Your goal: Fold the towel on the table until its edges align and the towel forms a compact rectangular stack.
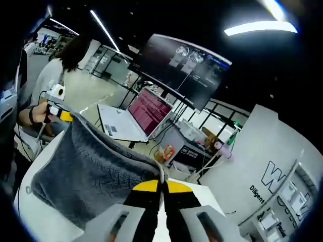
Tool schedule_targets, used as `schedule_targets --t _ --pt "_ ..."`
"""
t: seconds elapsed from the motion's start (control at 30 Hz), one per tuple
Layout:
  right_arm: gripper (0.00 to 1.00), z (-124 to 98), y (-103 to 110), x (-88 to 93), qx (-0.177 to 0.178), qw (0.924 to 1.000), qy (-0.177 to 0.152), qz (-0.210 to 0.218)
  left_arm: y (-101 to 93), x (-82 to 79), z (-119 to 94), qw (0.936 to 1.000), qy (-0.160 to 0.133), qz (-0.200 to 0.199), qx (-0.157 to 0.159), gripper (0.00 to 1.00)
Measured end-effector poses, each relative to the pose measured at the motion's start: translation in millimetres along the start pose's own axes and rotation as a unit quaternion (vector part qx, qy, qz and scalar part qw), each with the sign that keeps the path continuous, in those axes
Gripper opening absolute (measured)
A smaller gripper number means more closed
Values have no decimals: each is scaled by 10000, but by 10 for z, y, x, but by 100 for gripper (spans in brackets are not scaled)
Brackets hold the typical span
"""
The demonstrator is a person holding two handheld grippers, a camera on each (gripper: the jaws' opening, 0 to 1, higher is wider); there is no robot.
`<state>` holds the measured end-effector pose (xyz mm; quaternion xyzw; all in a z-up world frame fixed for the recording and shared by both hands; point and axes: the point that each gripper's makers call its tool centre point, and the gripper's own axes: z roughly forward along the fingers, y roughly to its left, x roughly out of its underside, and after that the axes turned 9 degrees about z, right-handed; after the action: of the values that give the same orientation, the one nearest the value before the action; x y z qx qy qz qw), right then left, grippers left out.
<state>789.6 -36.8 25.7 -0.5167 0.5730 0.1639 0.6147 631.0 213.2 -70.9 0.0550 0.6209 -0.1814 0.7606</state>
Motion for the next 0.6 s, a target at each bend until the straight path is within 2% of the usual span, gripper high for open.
schedule_targets --t 0.2,0.33,0.47,0.5,0.6 --pt "3 -575 -31 -325 397 9979 -521 3 -145 -651 239 9967 -527 578 212 5" --pt "3 -1129 -7 -543 644 9933 -955 78 -311 -908 333 9929 -728 843 421 5" --pt "3 -1517 47 -734 602 9859 -1489 469 -496 -1139 432 9894 -944 808 752 5" --pt "3 -1573 47 -746 588 9842 -1553 621 -539 -1190 449 9886 -996 764 836 5" --pt "3 -1774 75 -745 694 9843 -1539 505 -669 -1277 507 9863 -1030 791 1014 5"
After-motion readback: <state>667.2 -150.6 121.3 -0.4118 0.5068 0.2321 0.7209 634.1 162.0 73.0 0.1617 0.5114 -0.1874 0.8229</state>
